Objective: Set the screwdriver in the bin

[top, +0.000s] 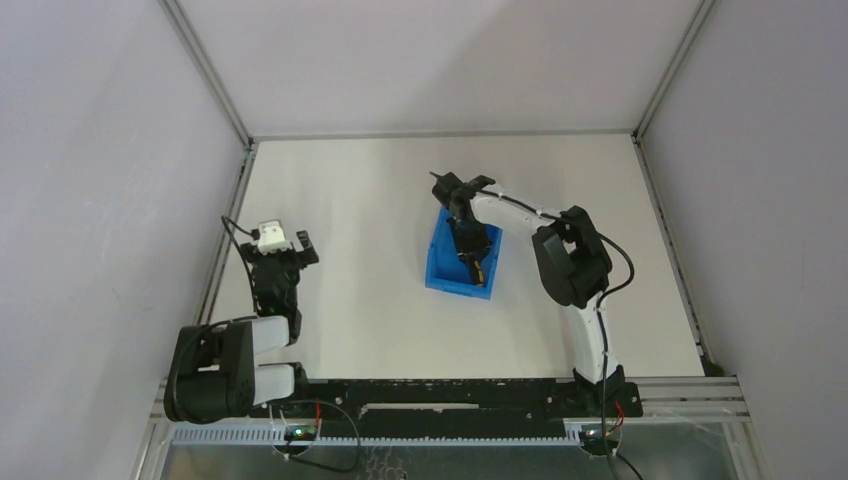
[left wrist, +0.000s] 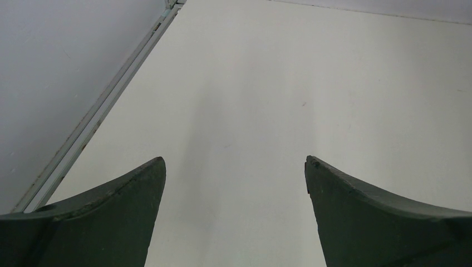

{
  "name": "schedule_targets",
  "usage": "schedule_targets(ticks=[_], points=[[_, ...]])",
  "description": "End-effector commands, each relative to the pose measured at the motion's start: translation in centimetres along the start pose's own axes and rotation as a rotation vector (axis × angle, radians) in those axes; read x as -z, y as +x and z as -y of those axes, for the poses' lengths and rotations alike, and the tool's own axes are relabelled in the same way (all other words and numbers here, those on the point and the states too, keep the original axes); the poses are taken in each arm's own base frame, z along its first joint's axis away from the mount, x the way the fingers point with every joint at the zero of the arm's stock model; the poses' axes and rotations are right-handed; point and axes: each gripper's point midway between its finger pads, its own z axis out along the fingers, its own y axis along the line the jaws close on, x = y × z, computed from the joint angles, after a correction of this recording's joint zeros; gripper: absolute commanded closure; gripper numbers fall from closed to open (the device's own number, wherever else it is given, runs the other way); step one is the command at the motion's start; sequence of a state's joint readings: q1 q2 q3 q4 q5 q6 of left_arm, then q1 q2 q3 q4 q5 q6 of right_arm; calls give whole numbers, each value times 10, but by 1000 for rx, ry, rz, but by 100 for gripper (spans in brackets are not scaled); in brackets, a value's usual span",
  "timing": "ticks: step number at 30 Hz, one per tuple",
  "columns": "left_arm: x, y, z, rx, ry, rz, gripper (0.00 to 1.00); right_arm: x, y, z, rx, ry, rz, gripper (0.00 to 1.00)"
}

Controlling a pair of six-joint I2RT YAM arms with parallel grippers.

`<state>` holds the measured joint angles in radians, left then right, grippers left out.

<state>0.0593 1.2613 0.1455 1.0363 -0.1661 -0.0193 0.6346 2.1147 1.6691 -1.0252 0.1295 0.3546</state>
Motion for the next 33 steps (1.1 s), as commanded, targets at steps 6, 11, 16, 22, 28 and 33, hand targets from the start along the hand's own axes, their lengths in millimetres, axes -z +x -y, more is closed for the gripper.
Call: schedule_targets(ticks=[6,11,16,22,28,33], points=[[-10,-26,1,18,-8,72,0,41,-31,-3,-46,-14,192,46],[-10,-27,1,18,-8,73,0,100,-41,1,-75,-50,325,37],[-10,-27,1,18,-8,73,0,171,-44,8,-68,-129,495,0],[-10,-27,1,18,-7,74,0,244,-37,31,-59,-225,809,0],[-10,-27,1,18,-9,74,0,244,-16,88,-250,-236,978,0],[-10,-27,1,18,-8,74,0,204,6,129,-357,-180,976,0]])
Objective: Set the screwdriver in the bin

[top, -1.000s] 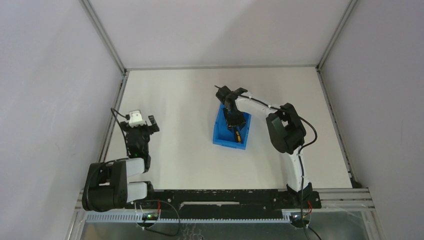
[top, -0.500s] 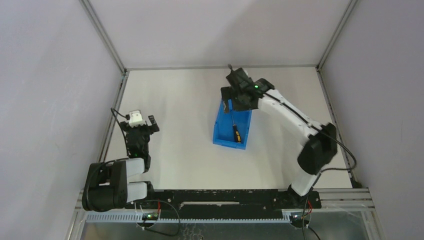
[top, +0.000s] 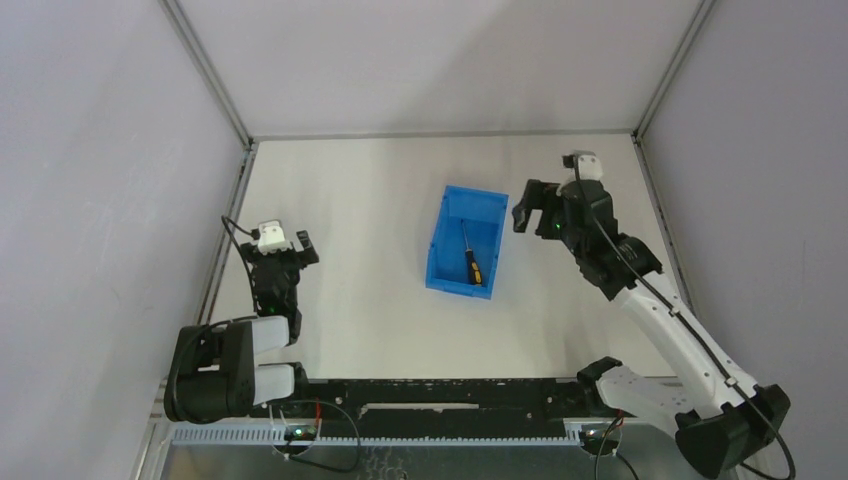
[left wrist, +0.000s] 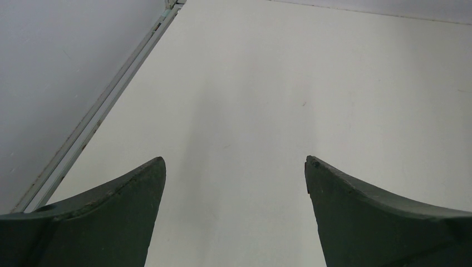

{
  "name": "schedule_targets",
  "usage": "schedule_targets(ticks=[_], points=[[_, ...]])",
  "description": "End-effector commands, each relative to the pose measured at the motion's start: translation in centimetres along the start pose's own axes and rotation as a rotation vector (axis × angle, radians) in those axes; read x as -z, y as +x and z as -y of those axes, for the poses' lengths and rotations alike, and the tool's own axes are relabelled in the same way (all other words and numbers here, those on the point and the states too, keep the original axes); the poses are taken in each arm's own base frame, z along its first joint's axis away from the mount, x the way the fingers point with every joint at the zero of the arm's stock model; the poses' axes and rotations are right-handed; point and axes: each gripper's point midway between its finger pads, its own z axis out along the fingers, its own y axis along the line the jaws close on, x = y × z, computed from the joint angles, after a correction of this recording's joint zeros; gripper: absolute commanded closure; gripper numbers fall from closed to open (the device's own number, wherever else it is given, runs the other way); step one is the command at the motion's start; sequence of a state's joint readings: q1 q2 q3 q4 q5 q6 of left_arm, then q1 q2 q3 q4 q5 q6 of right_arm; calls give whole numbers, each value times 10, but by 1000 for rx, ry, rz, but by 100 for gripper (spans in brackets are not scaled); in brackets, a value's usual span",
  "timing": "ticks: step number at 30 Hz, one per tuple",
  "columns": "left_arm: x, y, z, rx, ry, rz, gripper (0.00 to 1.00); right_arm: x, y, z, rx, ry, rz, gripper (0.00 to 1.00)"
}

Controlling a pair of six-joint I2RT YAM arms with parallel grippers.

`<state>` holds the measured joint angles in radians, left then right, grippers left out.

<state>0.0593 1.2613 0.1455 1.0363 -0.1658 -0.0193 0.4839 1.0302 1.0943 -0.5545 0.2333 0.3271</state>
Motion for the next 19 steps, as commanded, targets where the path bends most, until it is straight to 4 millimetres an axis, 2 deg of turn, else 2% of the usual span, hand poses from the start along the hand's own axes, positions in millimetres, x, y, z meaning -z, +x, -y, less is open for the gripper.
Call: schedule_targets(ticks=[1,5,8,15,19], points=[[-10,-26,0,18,-9,71,0,-12,19,34,-70,54,52,0],[-10,-27,0,17,-9,73,0,-17,61,74,-143,117,73,0],[-10,-27,1,18,-8,74,0,-17,85,90,-203,135,93,0],[-10,-27,0,18,-9,75,0,-22,128,105,-258,147,95,0],[-10,-27,1,18,-8,74,0,-22,136,109,-278,157,104,0]])
